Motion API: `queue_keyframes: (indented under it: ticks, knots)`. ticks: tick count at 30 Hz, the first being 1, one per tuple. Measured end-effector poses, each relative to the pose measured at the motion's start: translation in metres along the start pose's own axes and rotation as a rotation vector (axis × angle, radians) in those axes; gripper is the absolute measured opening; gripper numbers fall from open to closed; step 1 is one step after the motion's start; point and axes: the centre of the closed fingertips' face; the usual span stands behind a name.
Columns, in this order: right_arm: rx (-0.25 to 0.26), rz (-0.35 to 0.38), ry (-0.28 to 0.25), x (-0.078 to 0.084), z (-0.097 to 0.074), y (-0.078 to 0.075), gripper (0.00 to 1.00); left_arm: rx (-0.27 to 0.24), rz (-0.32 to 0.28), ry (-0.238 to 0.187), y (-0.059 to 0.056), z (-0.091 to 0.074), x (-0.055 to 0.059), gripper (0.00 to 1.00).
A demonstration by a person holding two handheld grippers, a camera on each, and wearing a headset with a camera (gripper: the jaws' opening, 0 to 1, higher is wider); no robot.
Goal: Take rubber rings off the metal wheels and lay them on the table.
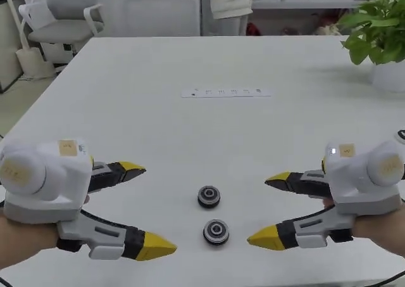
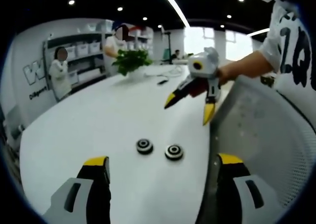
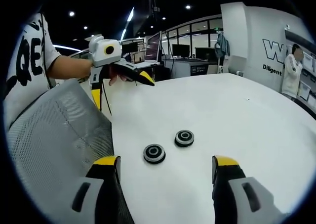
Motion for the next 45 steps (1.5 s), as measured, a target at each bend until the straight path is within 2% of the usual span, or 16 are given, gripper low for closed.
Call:
queue_keyframes:
  ticks: [6, 15, 28, 33, 45]
  knots:
    - [-0.023, 0.016, 0.019, 0.006, 0.010, -0.001, 0.69, 0.012, 0.005, 0.022, 0.005, 0.007, 0.006, 0.87]
    - [-0.060, 0.002, 0.049, 0.012, 0.023, 0.000, 0.65, 0.030, 0.000, 0.039, 0.010, 0.015, 0.012, 0.85]
    - [-0.118, -0.035, 0.067, 0.011, 0.039, 0.006, 0.56, 0.050, -0.023, 0.041, 0.012, 0.023, 0.016, 0.79]
    - [-0.137, -0.049, 0.089, 0.017, 0.042, 0.008, 0.53, 0.064, -0.025, 0.045, 0.011, 0.028, 0.016, 0.78]
    - [-0.166, -0.065, 0.102, 0.022, 0.046, 0.015, 0.49, 0.107, -0.013, 0.071, 0.000, 0.042, 0.018, 0.75]
Point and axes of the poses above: the centre of the closed fingertips' face, and the gripper's own axes: z roughly forward along the fingers, y roughly to its left, x roughly out of its underside, and after that the axes turned 2 degrees about x, right-handed
